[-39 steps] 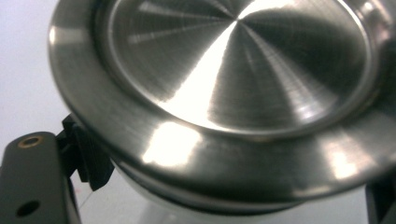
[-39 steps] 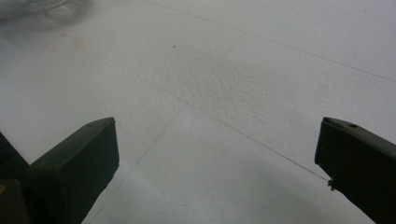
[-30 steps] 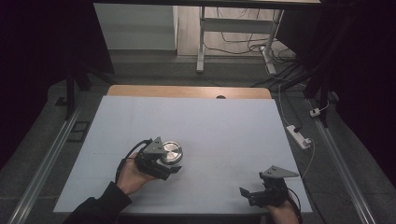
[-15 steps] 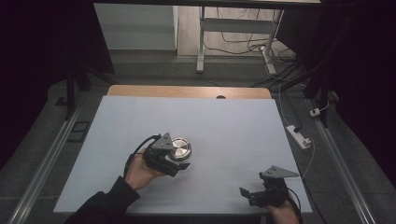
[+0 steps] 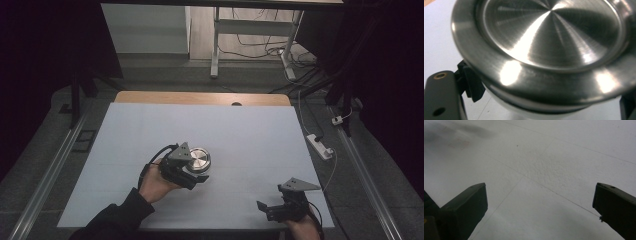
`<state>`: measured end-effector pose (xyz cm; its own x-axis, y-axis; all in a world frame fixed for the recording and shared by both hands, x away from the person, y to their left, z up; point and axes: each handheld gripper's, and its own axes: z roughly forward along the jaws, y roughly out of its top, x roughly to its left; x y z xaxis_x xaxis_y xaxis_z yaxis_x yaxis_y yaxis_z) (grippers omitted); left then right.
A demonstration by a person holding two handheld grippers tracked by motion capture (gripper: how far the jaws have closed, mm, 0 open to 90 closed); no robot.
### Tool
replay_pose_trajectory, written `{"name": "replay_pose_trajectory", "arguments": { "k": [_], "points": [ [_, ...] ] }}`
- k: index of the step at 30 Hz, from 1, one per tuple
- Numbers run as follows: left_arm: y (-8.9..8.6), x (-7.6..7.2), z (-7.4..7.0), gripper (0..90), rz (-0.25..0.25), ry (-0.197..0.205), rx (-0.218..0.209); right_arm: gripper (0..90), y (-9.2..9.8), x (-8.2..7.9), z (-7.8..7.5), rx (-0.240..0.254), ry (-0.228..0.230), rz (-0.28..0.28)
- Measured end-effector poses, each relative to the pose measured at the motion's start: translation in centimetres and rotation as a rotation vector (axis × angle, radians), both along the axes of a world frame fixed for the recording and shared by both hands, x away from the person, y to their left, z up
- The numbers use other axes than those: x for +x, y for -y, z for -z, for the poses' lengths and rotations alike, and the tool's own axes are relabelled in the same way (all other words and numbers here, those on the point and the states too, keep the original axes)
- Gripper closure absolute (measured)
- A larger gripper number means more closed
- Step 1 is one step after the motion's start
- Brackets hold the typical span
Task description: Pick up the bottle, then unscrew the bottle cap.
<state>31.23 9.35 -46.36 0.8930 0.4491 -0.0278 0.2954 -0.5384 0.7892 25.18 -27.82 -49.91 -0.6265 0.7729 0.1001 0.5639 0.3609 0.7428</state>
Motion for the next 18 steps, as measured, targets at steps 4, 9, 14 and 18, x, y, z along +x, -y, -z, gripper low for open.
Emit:
{"name": "replay_pose_trajectory", "arguments": {
  "k": [4,9,14,18],
  "points": [
    [0.0,0.0,-0.1,15.0,0.002,-0.002,-0.006,0.0,0.0,-0.1,-0.1,0.01,0.013,0.001],
    [0.0,0.0,-0.1,15.0,0.004,-0.005,-0.011,0.0,-0.1,-0.2,-0.5,0.028,0.03,-0.004],
    [0.2,0.0,0.1,15.0,0.01,-0.007,-0.003,0.0,-0.6,-0.3,-1.2,0.041,0.058,-0.028],
    [0.3,0.0,0.3,15.0,0.01,-0.011,-0.003,0.0,-1.1,-0.3,-1.7,0.049,0.072,-0.047]
  ]
}}
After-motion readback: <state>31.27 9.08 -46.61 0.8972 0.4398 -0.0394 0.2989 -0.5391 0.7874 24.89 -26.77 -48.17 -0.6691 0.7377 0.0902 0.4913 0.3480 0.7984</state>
